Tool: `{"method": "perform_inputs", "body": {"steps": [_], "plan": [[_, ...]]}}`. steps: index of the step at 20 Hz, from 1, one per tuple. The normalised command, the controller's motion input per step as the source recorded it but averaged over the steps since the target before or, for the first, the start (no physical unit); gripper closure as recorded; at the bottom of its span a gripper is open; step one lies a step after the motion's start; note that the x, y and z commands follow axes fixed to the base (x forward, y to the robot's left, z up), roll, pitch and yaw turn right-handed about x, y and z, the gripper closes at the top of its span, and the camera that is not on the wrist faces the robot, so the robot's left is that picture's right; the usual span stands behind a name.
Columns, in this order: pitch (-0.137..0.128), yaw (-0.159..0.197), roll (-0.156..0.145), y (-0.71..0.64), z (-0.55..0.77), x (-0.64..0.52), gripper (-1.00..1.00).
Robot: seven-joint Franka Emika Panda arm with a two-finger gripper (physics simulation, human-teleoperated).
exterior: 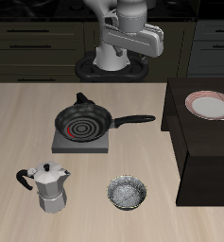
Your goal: Place the frypan on the top layer of the shelf
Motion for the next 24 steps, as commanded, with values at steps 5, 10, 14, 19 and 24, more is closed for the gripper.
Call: {"method": "perform_inputs", "body": {"steps": [5, 10, 14, 19, 24], "plan": [[-0.004, -0.087, 0.003, 0.1, -0.07, 0.05, -1.0], [-0.021, -0.064, -0.003, 0.12, -0.04, 0.02, -1.0], [-0.029, -0.108, 0.015, 0.1, -0.02, 0.03, -1.0], [0.014, -0.143, 0.003, 0.07, -0.1, 0.13, -1.0], [-0.009, -0.066, -0.018, 0.04, -0.04, 0.04, -1.0]]}}
